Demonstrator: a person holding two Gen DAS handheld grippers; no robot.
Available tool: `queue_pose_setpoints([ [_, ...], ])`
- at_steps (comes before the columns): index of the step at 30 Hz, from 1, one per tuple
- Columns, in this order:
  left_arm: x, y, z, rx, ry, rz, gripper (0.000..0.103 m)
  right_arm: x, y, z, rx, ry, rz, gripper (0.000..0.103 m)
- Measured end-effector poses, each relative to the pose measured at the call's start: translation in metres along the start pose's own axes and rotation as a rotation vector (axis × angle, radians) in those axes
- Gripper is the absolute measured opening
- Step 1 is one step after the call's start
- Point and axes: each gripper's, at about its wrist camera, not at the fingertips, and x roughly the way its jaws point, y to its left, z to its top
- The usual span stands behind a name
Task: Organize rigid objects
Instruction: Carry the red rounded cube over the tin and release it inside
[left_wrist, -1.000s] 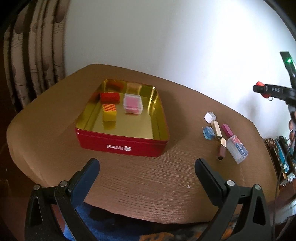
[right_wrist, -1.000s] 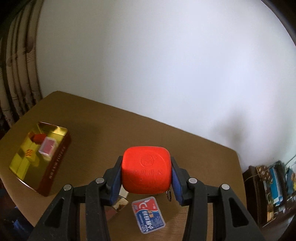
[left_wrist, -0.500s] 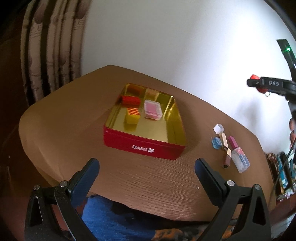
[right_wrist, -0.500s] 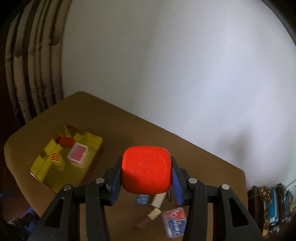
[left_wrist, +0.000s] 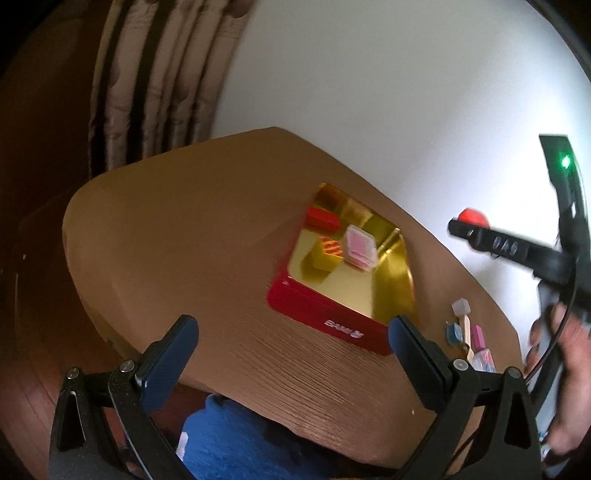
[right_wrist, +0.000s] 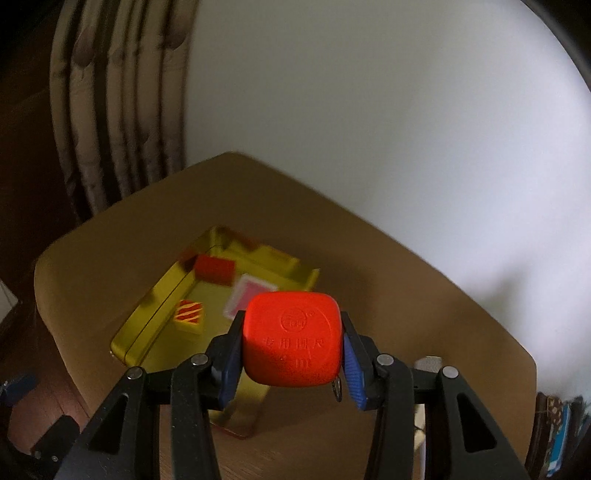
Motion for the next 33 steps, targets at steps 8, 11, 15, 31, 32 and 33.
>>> queue_pose_setpoints([
  [8, 0.006, 0.025, 0.010, -0.089, 0.022, 0.001, 0.102, 0.053, 0.028, -0.014, -0.013, 0.095, 0.038, 0.047],
  [11, 0.013, 0.031, 0.009, -0.115, 0.051, -0.004, 0.102, 0.070, 0.032, -0.022, -0.017, 0.129, 0.046, 0.047],
  [15, 0.016, 0.031, 0.007, -0.118, 0.059, -0.009, 0.102, 0.090, 0.035, -0.031, -0.018, 0.171, 0.053, 0.047],
  [31, 0.028, 0.032, 0.002, -0.141, 0.113, -0.022, 0.102, 0.130, 0.055, -0.054, -0.012, 0.234, 0.113, 0.047],
  [32, 0.029, 0.032, 0.002, -0.139, 0.115, -0.022, 0.102, 0.131, 0.055, -0.055, -0.011, 0.235, 0.116, 0.047],
  [33, 0.030, 0.031, 0.001, -0.136, 0.119, -0.023, 0.102, 0.131, 0.056, -0.055, -0.009, 0.234, 0.114, 0.047],
])
